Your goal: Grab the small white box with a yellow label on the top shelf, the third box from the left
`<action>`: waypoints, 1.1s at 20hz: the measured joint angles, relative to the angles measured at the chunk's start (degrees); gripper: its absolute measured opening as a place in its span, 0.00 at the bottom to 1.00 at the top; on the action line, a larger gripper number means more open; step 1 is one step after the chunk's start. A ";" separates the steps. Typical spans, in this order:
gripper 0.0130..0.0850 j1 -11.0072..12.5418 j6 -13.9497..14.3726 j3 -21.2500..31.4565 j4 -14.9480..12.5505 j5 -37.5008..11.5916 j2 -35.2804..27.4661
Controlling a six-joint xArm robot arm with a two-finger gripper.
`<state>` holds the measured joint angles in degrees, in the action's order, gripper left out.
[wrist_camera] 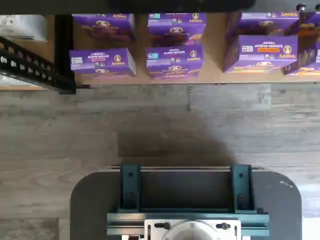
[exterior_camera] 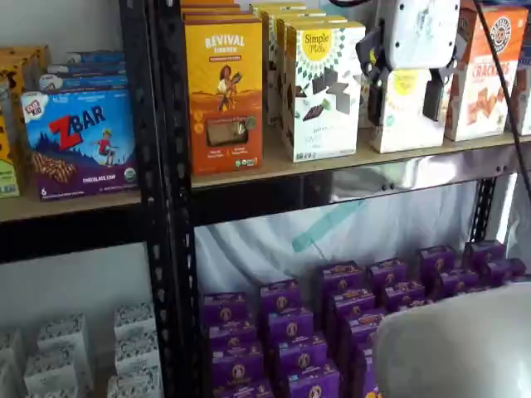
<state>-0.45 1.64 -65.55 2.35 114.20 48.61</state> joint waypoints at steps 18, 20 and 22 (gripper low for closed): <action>1.00 -2.08 0.70 3.28 -3.88 -5.29 0.84; 1.00 -0.25 -0.94 4.03 -3.88 -7.19 0.57; 1.00 2.36 -3.33 4.65 -3.68 -9.56 -0.05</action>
<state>1.91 -1.68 -60.90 -1.33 104.63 48.56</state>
